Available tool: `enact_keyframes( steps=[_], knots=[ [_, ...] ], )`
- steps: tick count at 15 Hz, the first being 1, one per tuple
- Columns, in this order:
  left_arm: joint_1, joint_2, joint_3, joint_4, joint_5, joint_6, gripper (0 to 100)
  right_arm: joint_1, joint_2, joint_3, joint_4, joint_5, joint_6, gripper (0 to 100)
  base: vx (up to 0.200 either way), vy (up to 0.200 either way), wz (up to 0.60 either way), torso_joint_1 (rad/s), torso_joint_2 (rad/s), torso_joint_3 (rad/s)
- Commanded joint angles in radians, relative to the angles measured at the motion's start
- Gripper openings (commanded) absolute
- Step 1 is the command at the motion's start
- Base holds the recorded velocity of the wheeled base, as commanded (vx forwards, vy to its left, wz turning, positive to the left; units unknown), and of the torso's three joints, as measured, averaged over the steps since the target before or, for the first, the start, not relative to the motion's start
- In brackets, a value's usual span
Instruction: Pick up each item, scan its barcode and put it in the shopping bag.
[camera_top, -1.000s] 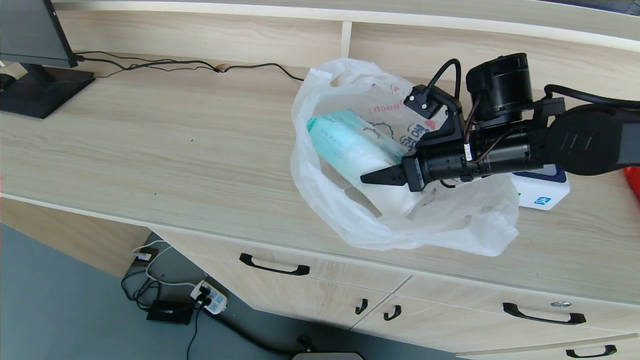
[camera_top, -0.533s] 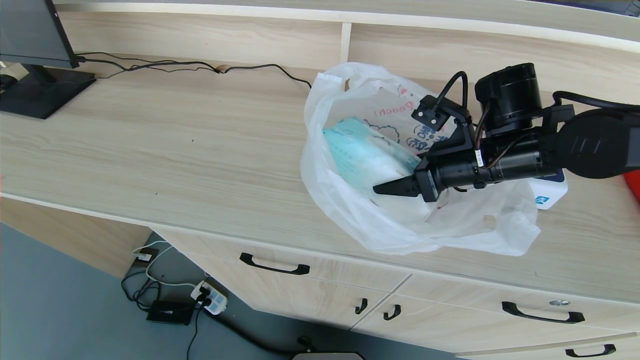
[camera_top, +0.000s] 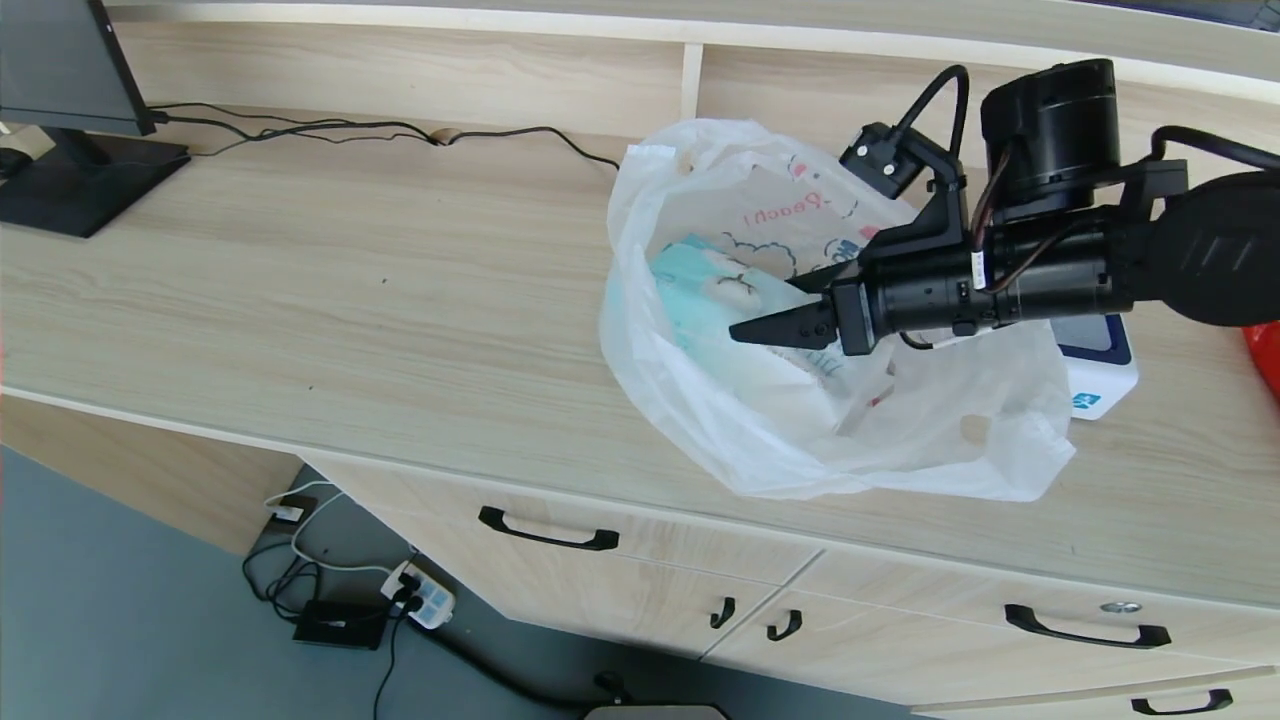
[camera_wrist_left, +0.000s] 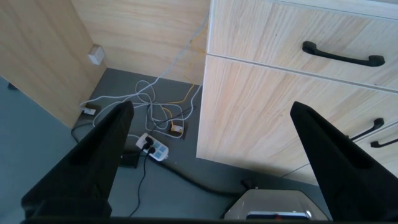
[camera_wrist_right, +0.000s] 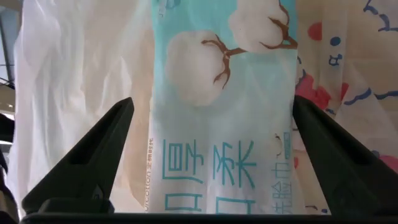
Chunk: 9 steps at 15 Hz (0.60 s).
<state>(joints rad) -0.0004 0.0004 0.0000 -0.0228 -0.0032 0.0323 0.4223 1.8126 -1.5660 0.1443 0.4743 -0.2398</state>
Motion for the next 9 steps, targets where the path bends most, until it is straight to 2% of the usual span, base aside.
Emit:
enact_keyframes(
  steps=[1,3,6,7,9],
  knots=[
    [0.0,0.0,0.0,0.0,0.0,0.0,100,0.015,-0.096,-0.023,-0.002,0.001,0.023,100,0.0,0.0,0.0,0.0,0.0,0.0],
    [0.0,0.0,0.0,0.0,0.0,0.0,100,0.021,-0.176,-0.008,-0.002,0.007,0.051,100,0.0,0.0,0.0,0.0,0.0,0.0],
    [0.0,0.0,0.0,0.0,0.0,0.0,100,0.064,-0.432,0.176,-0.006,0.004,0.063,100,0.0,0.0,0.0,0.0,0.0,0.0],
    [-0.001,0.0,0.0,0.0,0.0,0.0,100,0.067,-0.665,0.374,-0.006,-0.005,0.116,100,0.0,0.0,0.0,0.0,0.0,0.0],
    [0.0,0.0,0.0,0.0,0.0,0.0,100,0.064,-0.877,0.546,-0.005,-0.06,0.183,100,0.0,0.0,0.0,0.0,0.0,0.0]
  ],
)
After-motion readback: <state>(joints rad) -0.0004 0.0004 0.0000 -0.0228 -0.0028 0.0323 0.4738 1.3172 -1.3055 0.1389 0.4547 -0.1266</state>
